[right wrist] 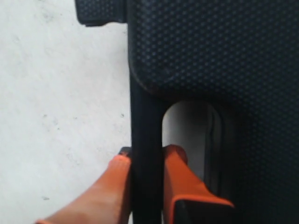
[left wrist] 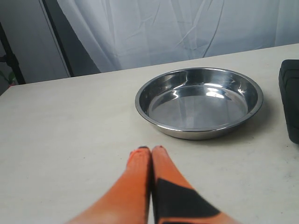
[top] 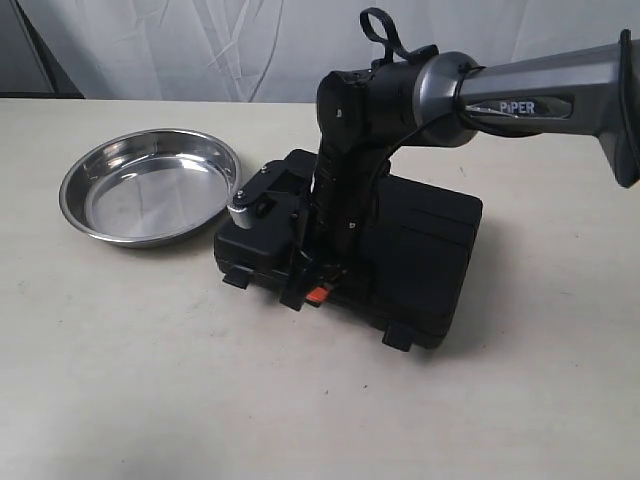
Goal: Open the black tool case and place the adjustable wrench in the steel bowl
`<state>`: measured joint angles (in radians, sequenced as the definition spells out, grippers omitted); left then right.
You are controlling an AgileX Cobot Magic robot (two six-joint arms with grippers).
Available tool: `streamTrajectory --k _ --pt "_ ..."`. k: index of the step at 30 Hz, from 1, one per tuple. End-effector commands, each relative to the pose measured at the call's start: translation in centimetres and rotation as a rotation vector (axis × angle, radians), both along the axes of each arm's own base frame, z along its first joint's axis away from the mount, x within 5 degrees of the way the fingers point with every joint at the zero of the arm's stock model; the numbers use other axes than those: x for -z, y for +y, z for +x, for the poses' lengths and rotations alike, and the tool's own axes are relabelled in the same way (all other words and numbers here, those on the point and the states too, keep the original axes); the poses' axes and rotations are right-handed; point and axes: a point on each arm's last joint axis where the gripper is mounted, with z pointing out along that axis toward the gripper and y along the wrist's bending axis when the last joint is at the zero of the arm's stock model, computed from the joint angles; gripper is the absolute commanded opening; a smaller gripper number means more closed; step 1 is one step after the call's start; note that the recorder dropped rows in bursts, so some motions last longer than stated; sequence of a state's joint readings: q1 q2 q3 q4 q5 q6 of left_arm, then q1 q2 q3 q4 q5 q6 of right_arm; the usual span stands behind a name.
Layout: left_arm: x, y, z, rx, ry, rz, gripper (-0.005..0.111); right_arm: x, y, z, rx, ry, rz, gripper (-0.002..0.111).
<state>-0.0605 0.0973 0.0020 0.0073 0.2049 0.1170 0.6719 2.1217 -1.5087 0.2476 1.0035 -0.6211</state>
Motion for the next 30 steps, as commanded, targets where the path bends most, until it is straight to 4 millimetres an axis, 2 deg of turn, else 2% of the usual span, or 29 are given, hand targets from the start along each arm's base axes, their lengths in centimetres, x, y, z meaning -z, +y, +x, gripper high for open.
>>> streamTrajectory --k 1,15,21,26,28,30 --pt "-0.2 0.0 0.0 0.001 -0.016 -0.007 0.0 -0.9 0.1 0.0 0.03 -0.003 0.035 0.003" --pt "-0.2 0.0 0.0 0.001 -0.016 -0.007 0.0 -0.8 0.1 0.1 0.035 -0.01 0.041 0.004" --pt "-0.2 0.0 0.0 0.001 -0.016 -0.007 0.0 -0.8 0.2 0.1 0.041 -0.005 0.05 0.033" --pt "-0.2 0.0 0.0 0.001 -0.016 -0.007 0.0 -0.8 0.1 0.1 0.046 -0.002 0.04 0.019" --pt "-0.2 0.0 0.0 0.001 -0.016 -0.007 0.0 -0.6 0.2 0.0 0.056 0.013 0.042 0.024" --pt "-0.2 0.0 0.0 0.001 -0.016 -0.007 0.0 0.6 0.5 -0.2 0.051 0.044 0.023 0.033"
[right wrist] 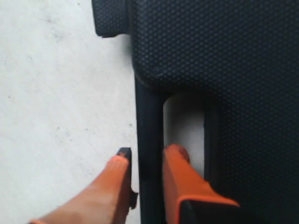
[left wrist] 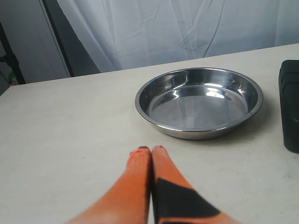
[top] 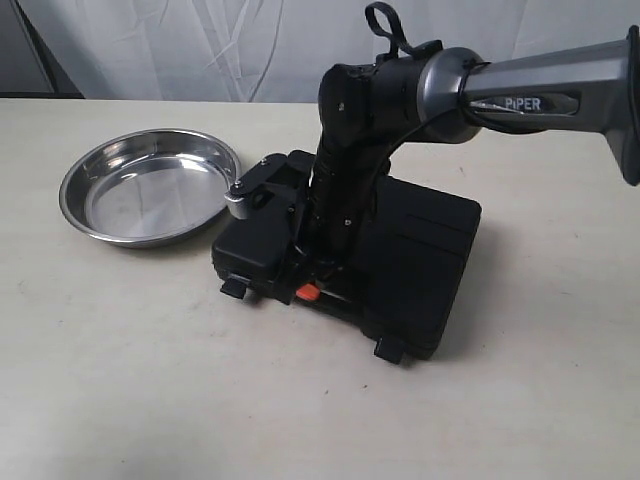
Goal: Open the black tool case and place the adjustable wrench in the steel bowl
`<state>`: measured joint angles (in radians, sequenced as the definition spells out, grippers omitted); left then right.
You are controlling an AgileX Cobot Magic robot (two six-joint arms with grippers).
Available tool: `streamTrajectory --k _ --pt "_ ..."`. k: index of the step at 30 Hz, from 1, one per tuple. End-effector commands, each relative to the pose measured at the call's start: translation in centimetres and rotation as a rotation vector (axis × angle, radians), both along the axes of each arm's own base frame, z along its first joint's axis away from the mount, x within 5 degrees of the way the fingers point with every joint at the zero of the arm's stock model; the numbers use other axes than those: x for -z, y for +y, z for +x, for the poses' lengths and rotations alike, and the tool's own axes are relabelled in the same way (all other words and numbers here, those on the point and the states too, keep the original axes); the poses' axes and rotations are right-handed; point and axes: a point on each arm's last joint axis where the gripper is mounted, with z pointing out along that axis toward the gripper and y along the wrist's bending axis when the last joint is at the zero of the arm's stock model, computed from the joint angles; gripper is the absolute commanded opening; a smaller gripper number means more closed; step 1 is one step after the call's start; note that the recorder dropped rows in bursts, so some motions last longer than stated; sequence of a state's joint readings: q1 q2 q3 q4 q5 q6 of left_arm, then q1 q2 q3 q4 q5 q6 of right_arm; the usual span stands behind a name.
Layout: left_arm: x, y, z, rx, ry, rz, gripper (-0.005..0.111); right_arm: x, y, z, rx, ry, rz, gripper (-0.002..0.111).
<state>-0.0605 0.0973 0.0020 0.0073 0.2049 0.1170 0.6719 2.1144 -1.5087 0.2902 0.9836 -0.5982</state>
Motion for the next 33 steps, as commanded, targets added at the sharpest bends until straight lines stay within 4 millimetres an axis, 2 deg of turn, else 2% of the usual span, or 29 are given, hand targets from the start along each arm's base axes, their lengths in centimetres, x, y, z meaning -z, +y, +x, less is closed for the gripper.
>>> streamTrajectory --k 1,3,5,6,8,14,25,28,33 --pt "-0.2 0.0 0.0 0.001 -0.016 -0.007 0.0 1.4 0.1 -0.1 -0.002 0.042 -0.028 0.034" --pt "-0.2 0.0 0.0 0.001 -0.016 -0.007 0.0 1.8 0.2 -0.1 0.009 0.041 -0.031 0.033" --pt "-0.2 0.0 0.0 0.001 -0.016 -0.007 0.0 1.8 0.2 -0.1 0.016 0.042 -0.031 0.021" --pt "-0.2 0.0 0.0 0.001 -0.016 -0.007 0.0 1.6 0.2 -0.1 0.016 0.039 -0.028 0.009" --pt "-0.2 0.0 0.0 0.001 -0.016 -0.007 0.0 1.6 0.2 -0.2 0.012 0.051 -0.035 -0.001" --pt "-0.2 0.0 0.0 0.001 -0.016 -0.007 0.0 1.1 0.1 -0.3 0.012 0.055 -0.029 -0.001" --pt "-0.2 0.0 0.0 0.001 -0.016 -0.007 0.0 -3.1 -0.1 -0.7 0.011 -0.019 0.034 -0.001" --pt "-0.2 0.0 0.0 0.001 -0.015 -0.008 0.0 -3.0 -0.2 -0.9 0.006 0.003 0.023 -0.001" --pt "-0.2 0.0 0.0 0.001 -0.015 -0.008 0.0 -0.8 0.4 -1.1 0.06 0.123 0.041 -0.001"
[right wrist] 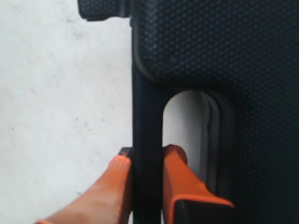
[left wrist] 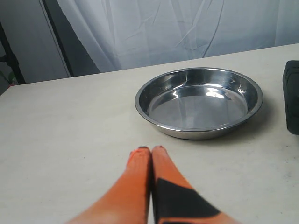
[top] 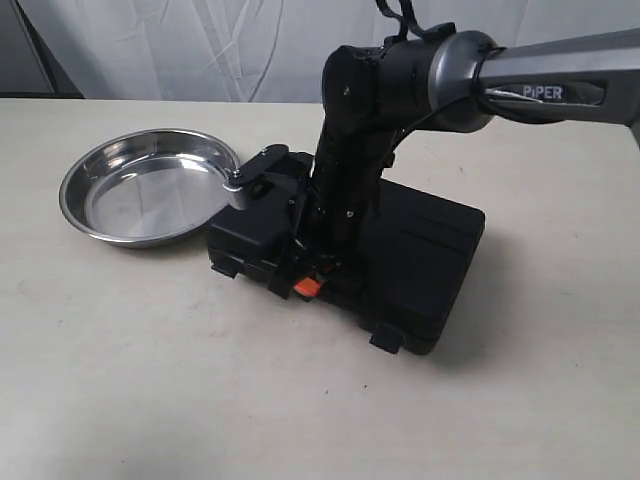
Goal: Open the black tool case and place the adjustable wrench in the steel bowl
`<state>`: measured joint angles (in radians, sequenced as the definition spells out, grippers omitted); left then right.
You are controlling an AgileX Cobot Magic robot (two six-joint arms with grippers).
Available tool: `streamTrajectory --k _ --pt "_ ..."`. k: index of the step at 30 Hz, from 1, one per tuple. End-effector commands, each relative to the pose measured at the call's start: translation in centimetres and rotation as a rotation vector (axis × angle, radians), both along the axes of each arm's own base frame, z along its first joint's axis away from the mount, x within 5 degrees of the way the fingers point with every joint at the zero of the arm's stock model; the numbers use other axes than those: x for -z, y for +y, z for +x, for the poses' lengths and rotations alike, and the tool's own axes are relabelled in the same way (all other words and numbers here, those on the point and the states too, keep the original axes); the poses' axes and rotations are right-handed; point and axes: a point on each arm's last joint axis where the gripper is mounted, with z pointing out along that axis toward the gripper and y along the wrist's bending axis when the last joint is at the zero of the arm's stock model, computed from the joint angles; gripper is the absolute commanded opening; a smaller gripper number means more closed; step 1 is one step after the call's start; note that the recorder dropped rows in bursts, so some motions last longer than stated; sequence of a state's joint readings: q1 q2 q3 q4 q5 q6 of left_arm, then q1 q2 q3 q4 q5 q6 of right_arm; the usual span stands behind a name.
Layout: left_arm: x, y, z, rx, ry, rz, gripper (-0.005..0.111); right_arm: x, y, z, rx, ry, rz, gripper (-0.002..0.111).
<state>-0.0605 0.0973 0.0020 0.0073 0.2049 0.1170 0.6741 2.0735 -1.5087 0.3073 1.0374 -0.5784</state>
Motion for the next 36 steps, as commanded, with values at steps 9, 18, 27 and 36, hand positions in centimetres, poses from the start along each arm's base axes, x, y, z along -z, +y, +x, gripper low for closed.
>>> streamTrajectory --k 9,18,27,36 --pt "-0.2 0.0 0.0 0.001 -0.015 -0.008 0.0 3.1 0.6 -0.8 -0.157 0.111 0.002 -0.001" --pt "-0.2 0.0 0.0 0.001 -0.015 -0.008 0.0 2.4 0.4 -0.8 -0.204 0.063 -0.021 -0.001" --pt "-0.2 0.0 0.0 0.001 -0.015 -0.008 0.0 2.7 0.7 -0.8 -0.132 0.096 -0.007 -0.001" --pt "-0.2 0.0 0.0 0.001 -0.015 -0.008 0.0 2.8 0.4 -0.6 -0.153 0.073 -0.035 0.008"
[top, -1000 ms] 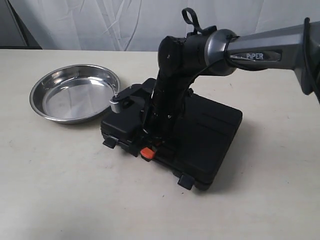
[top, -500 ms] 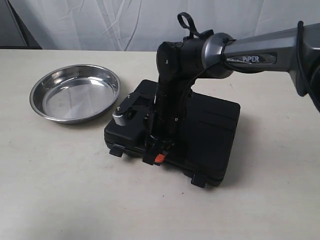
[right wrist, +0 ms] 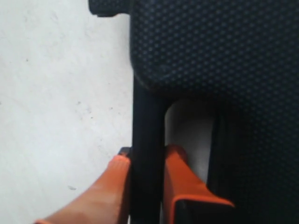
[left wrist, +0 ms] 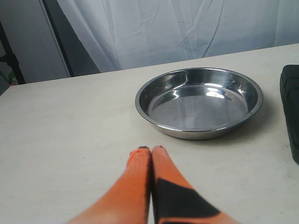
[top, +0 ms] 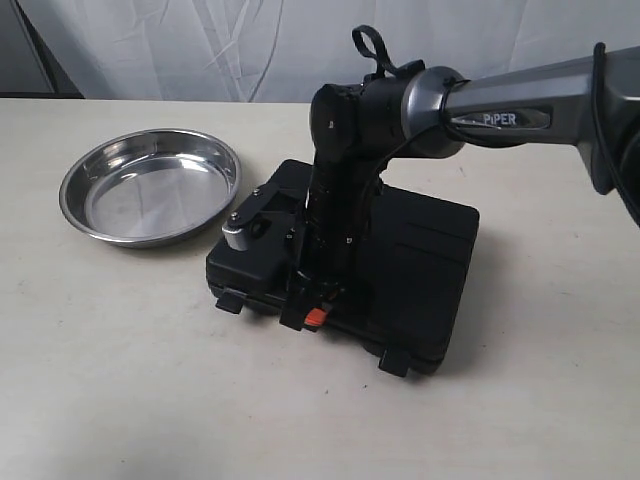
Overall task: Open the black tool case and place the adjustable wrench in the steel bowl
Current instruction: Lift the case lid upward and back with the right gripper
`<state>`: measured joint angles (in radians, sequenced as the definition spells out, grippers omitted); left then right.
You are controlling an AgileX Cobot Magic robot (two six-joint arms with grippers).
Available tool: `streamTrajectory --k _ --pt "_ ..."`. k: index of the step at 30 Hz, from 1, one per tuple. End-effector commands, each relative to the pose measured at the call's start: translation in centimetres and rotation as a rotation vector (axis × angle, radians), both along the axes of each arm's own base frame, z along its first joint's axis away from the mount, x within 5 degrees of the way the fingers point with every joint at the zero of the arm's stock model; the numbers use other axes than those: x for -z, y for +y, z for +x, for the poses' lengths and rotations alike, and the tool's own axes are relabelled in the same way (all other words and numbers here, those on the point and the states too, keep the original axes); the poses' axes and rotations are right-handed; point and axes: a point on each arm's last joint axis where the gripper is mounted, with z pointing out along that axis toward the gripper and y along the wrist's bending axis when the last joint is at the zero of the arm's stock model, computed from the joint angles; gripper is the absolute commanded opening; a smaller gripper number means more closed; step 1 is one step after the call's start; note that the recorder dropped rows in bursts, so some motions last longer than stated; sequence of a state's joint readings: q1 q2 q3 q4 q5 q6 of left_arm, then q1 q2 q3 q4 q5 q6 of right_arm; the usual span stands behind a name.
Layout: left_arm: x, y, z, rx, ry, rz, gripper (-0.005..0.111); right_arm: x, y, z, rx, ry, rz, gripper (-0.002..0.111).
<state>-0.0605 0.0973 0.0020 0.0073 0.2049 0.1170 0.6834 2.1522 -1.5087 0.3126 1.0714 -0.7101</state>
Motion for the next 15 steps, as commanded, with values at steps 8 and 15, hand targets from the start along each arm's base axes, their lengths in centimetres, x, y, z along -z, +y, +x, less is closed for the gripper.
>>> streamTrajectory --k 8,15 --pt "-0.18 -0.02 -0.01 0.001 -0.015 -0.008 0.0 -0.01 0.1 -0.21 -0.01 0.01 -0.002 0.009" --pt "-0.18 -0.02 -0.01 0.001 -0.015 -0.008 0.0 -0.38 0.05 -0.29 -0.012 0.01 -0.001 -0.001"
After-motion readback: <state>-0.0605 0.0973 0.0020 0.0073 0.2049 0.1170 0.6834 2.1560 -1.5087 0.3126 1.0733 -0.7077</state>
